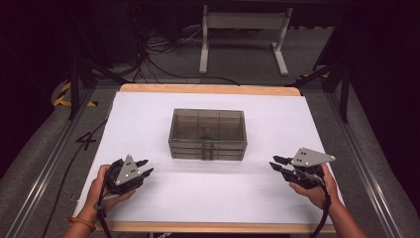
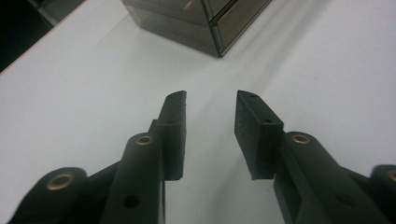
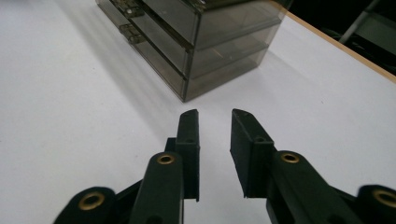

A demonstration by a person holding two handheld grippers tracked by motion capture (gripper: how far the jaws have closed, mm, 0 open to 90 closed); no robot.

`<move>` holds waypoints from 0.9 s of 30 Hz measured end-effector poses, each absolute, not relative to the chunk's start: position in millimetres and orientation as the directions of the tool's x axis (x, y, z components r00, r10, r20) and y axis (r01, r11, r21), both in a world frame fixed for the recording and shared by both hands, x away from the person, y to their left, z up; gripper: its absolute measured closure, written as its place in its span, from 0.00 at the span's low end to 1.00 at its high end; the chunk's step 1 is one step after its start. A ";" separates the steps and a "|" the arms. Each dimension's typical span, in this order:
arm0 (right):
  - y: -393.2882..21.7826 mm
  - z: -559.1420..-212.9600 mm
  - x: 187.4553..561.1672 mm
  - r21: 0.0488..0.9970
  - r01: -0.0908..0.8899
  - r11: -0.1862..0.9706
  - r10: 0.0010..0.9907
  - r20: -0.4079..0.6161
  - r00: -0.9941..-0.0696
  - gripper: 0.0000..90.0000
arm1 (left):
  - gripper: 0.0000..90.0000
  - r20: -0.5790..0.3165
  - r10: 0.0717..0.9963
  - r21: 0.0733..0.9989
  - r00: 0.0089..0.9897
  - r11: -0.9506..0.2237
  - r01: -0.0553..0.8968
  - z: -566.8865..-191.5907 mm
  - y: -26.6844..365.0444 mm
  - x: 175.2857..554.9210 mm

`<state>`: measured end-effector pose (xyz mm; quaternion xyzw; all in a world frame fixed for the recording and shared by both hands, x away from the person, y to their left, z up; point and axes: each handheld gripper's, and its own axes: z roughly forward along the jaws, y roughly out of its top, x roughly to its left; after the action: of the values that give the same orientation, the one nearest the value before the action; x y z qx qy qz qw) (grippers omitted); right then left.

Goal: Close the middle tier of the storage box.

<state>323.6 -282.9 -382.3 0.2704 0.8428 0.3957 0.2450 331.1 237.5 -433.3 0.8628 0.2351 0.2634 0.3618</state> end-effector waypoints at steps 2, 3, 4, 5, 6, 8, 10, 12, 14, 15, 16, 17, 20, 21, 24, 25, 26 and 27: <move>-287.5 -386.7 320.1 0.806 0.259 0.532 0.655 -0.198 -0.729 0.79 | 0.64 0.282 0.608 0.747 0.742 -0.625 0.228 -434.3 241.3 330.5; -290.2 -388.8 318.2 0.808 0.258 0.530 0.659 -0.201 -0.725 0.76 | 0.61 0.278 0.616 0.749 0.737 -0.620 0.235 -434.8 244.5 329.9; -290.2 -388.8 318.2 0.808 0.258 0.530 0.659 -0.201 -0.725 0.76 | 0.59 0.278 0.616 0.749 0.737 -0.620 0.235 -434.8 244.5 329.9; -293.9 -391.3 316.1 0.810 0.265 0.523 0.668 -0.196 -0.718 0.73 | 0.59 0.259 0.622 0.757 0.739 -0.606 0.244 -436.1 249.8 328.7; -301.0 -395.1 313.4 0.810 0.275 0.519 0.673 -0.188 -0.716 0.69 | 0.55 0.258 0.632 0.759 0.730 -0.601 0.251 -436.8 252.0 327.8; -305.1 -396.7 311.6 0.809 0.277 0.518 0.679 -0.192 -0.708 0.67 | 0.52 0.255 0.642 0.763 0.723 -0.593 0.258 -437.2 256.1 327.0; -315.4 -399.9 307.9 0.815 0.280 0.507 0.687 -0.186 -0.702 0.65 | 0.44 0.257 0.670 0.767 0.697 -0.580 0.275 -437.9 259.4 326.7; -325.4 -403.9 305.3 0.817 0.286 0.500 0.702 -0.190 -0.687 0.57 | 0.32 0.250 0.678 0.768 0.691 -0.573 0.285 -438.2 261.8 326.1; -333.1 -408.2 304.1 0.826 0.296 0.480 0.720 -0.178 -0.671 0.48 | 0.28 0.256 0.686 0.768 0.681 -0.572 0.288 -438.4 265.4 324.7; -338.4 -411.8 302.8 0.828 0.313 0.465 0.740 -0.170 -0.651 0.42 | 0.25 0.249 0.689 0.772 0.681 -0.566 0.289 -438.8 266.7 324.3; -341.4 -414.5 302.3 0.832 0.321 0.451 0.753 -0.162 -0.637 0.36 | 0.24 0.240 0.691 0.778 0.682 -0.557 0.290 -439.4 269.7 323.2; -346.3 -418.8 301.6 0.835 0.343 0.431 0.775 -0.147 -0.615 0.31 | 0.23 0.237 0.697 0.784 0.676 -0.548 0.290 -440.1 271.0 322.5; -356.7 -427.3 298.1 0.843 0.370 0.391 0.813 -0.128 -0.568 0.23 | 0.16 0.214 0.713 0.806 0.667 -0.515 0.292 -442.2 279.0 320.8; -360.0 -429.2 296.3 0.846 0.372 0.382 0.823 -0.128 -0.553 0.21 | 0.15 0.187 0.719 0.816 0.670 -0.493 0.301 -442.9 281.4 320.1; -367.3 -433.6 292.5 0.861 0.386 0.330 0.850 -0.093 -0.519 0.17 | 0.11 0.122 0.717 0.843 0.686 -0.440 0.310 -445.1 289.5 319.4; -369.6 -436.3 291.9 0.871 0.390 0.299 0.858 -0.066 -0.510 0.17 | 0.09 0.091 0.717 0.856 0.691 -0.411 0.313 -447.1 291.3 318.9; -370.5 -439.1 291.4 0.877 0.389 0.281 0.867 -0.058 -0.496 0.17 | 0.09 0.066 0.716 0.871 0.695 -0.382 0.310 -449.6 293.1 319.3; -371.2 -442.3 291.2 0.883 0.386 0.268 0.874 -0.054 -0.484 0.16 | 0.09 0.037 0.723 0.882 0.690 -0.348 0.317 -453.9 293.9 319.6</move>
<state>291.2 -371.2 -442.3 0.4229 0.7447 0.4327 0.2817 319.6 293.9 -453.9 0.7916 0.3285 0.2174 0.4671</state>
